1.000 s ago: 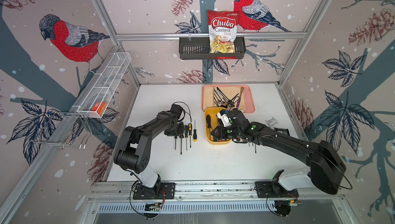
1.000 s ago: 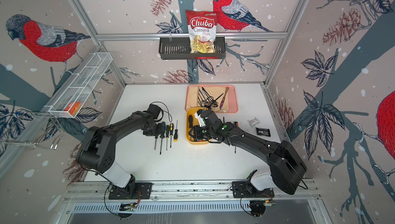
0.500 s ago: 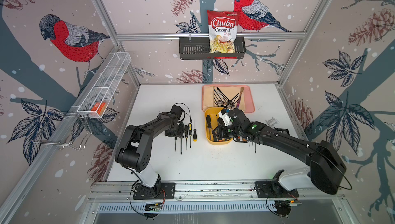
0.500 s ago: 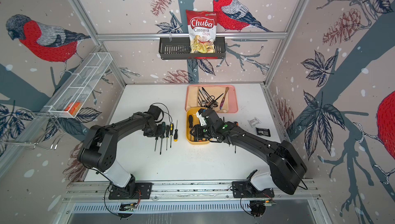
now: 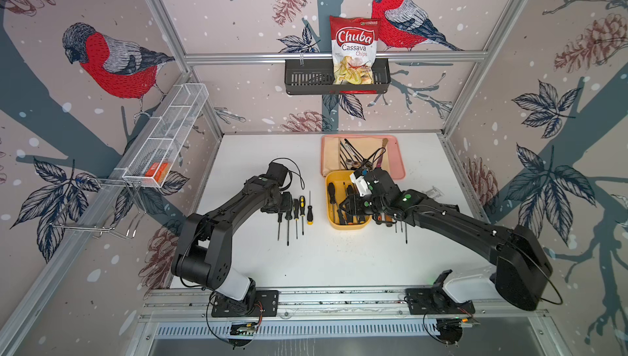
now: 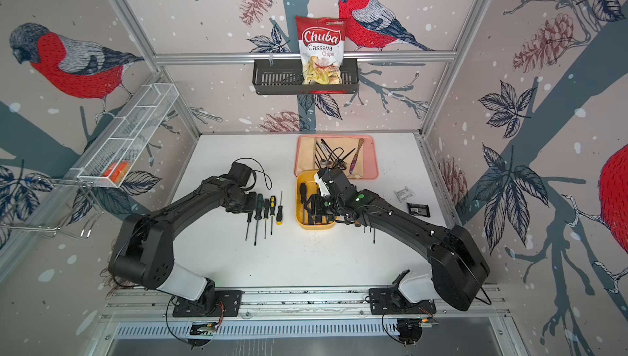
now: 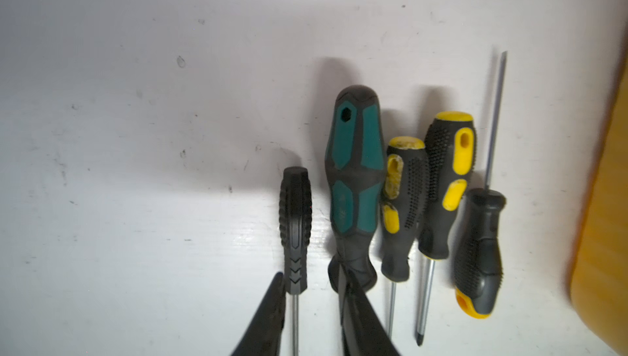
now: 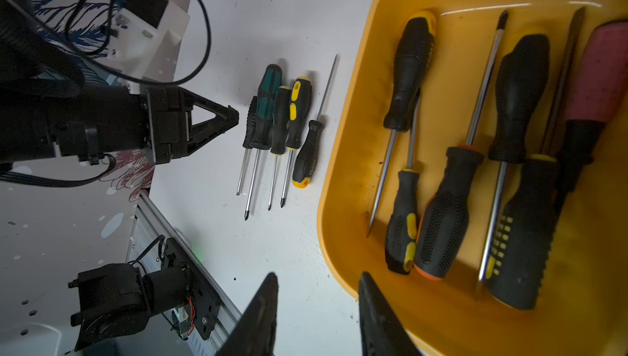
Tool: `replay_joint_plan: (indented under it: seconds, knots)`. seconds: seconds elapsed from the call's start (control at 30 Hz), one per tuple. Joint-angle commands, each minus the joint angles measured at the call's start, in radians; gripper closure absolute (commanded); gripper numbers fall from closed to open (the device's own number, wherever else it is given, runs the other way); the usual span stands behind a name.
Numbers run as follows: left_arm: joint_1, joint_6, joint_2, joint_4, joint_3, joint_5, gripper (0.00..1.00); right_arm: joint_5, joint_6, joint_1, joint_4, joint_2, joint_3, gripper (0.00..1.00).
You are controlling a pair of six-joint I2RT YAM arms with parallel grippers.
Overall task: Take out the screwdriver from the storage box
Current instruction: Place the screwdriver at the center of the board, then pick up the screwdriver from the storage box.
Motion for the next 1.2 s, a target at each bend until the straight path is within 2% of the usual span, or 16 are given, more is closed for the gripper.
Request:
replay_joint_plan:
  seconds: [0.0,0.3,0.67,1.17]
  knots:
    - [-0.017,-0.026,-0.041,-0.026,0.006,0.064,0.69,0.067,0.012,-0.013,-0.079,0.021,0.037,0.6]
    - [-0.125,-0.087,-0.124,-0.027,0.075,0.129,0.66,0.166,0.013,-0.052,-0.223,0.122,0.147,0.59]
    - [-0.182,-0.182,-0.205,0.091,0.035,0.276,0.64,0.245,-0.011,-0.056,-0.338,0.325,0.298,0.58]
    - [-0.205,-0.196,-0.211,0.114,0.017,0.289,0.63,0.265,-0.026,-0.036,-0.394,0.565,0.443,0.6]
